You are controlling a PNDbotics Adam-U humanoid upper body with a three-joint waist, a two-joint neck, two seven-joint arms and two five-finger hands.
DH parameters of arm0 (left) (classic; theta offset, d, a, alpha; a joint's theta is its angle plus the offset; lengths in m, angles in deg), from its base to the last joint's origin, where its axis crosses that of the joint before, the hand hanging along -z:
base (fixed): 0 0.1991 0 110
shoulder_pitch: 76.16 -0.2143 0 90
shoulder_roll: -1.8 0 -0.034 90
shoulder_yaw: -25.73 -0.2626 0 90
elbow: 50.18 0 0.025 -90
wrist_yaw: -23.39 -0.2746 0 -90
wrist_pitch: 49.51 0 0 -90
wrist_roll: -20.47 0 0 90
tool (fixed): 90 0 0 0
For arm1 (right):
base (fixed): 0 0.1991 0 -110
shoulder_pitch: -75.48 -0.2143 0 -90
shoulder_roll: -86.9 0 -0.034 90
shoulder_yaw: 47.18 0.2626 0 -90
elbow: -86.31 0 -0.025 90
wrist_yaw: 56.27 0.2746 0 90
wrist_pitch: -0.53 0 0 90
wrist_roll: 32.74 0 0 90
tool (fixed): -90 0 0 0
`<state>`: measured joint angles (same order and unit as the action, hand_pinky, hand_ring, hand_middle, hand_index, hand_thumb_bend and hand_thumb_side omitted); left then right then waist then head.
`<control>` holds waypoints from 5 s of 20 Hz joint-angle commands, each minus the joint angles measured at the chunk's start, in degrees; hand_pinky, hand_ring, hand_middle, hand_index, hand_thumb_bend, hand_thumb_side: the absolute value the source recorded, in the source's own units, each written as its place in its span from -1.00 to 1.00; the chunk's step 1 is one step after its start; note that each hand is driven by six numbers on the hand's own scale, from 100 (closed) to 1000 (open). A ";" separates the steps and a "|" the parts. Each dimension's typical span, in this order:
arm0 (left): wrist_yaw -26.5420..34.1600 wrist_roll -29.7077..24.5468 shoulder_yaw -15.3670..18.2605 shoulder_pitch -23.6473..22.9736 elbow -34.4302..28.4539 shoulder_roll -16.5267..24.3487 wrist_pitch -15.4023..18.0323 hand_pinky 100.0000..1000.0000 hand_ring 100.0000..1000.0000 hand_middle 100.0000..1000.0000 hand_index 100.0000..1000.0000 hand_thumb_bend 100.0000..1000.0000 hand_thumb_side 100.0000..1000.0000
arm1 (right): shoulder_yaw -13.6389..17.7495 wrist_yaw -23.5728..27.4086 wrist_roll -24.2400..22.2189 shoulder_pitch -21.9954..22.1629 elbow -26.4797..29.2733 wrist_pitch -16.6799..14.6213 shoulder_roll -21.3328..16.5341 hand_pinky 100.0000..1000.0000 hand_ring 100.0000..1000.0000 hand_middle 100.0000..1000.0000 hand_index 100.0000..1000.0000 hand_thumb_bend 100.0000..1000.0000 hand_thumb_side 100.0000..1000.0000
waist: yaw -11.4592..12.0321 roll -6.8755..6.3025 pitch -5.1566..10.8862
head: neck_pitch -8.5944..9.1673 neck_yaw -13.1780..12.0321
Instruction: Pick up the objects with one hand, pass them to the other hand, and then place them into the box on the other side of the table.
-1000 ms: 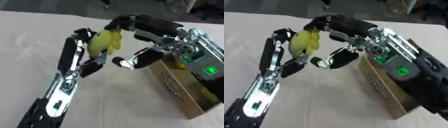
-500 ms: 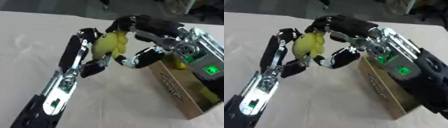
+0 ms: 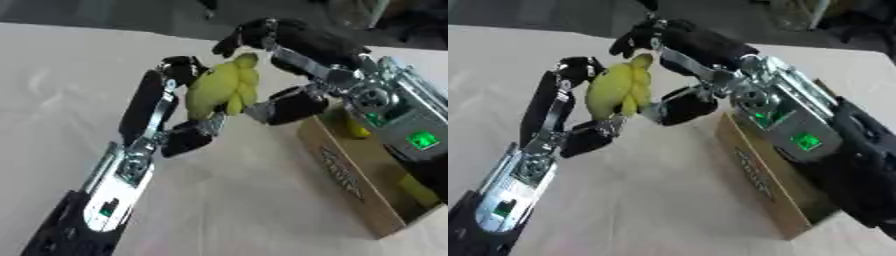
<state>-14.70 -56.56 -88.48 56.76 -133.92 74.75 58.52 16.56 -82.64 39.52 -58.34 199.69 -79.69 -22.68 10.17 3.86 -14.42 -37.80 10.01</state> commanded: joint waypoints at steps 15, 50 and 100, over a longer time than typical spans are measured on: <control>3.57 -3.12 0.73 0.86 1.42 -1.44 -2.01 -0.22 -0.19 -0.28 -0.08 -1.00 -0.81 | 0.28 4.04 -0.38 -0.58 1.19 -2.61 -1.13 0.84 0.54 0.22 0.60 -0.90 -0.94 | -0.14 -0.18 0.73 | 0.02 -0.55; -7.66 -1.49 1.18 0.79 1.38 -0.74 -4.57 0.22 0.33 0.27 0.65 1.00 0.15 | 0.53 9.35 -3.77 -0.02 0.72 2.85 -1.69 0.65 0.05 -0.34 0.21 -1.00 -0.72 | -0.23 -0.42 1.09 | -1.17 0.20; 9.14 26.60 29.17 -24.35 -15.12 26.75 -22.35 0.20 0.25 0.20 0.54 0.58 -0.12 | 28.61 13.96 23.37 39.17 -1.94 11.68 -13.65 0.81 0.74 0.45 0.86 -1.00 -0.78 | -1.59 -4.06 0.77 | -0.39 3.88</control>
<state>-5.15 -30.17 -60.20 32.02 -148.03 100.00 36.26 44.49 -67.12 63.24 -18.99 197.88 -68.11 -35.16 8.54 -0.14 -14.36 -38.65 13.75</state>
